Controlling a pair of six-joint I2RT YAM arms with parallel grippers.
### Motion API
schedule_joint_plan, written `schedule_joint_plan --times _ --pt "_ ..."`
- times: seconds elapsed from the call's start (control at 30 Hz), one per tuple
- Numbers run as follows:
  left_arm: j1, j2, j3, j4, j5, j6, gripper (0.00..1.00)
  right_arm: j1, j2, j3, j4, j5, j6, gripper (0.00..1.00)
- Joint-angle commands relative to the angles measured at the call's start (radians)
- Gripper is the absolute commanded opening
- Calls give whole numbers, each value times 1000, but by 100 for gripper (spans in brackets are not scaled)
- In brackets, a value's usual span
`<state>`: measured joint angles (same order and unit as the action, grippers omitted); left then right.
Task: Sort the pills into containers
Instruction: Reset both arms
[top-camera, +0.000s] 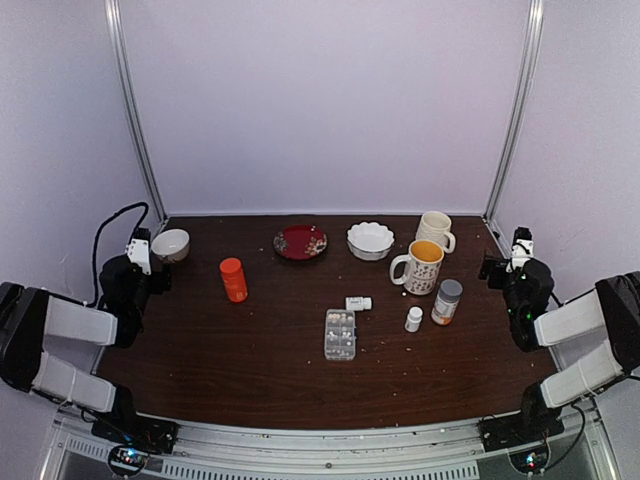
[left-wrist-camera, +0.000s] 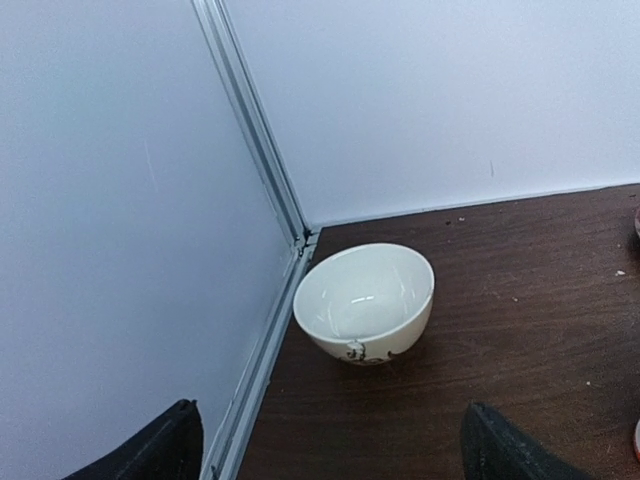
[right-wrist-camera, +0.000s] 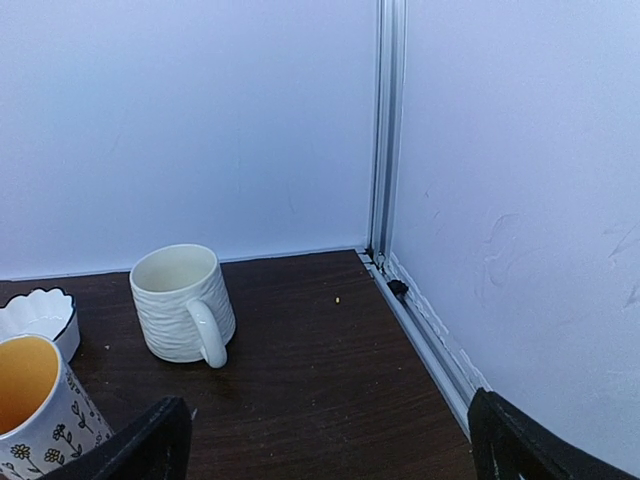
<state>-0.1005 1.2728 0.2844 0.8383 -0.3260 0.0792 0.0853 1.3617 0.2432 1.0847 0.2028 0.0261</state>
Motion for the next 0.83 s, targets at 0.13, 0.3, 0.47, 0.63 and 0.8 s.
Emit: schedule_joint_plan --times 0.13,0.3,0.47,0.63,0.8 --pt "112 157 44 175 198 -23 97 -5 -1 8 27 6 2 100" --pt "132 152 48 161 172 -55 98 -5 -1 8 30 5 2 100" --pt "133 156 47 174 175 -53 97 -5 -1 8 29 6 3 100" --pt "133 156 47 173 179 -53 98 -5 -1 8 28 6 3 100" --pt "131 156 48 172 181 -52 97 -5 -1 8 28 7 3 100"
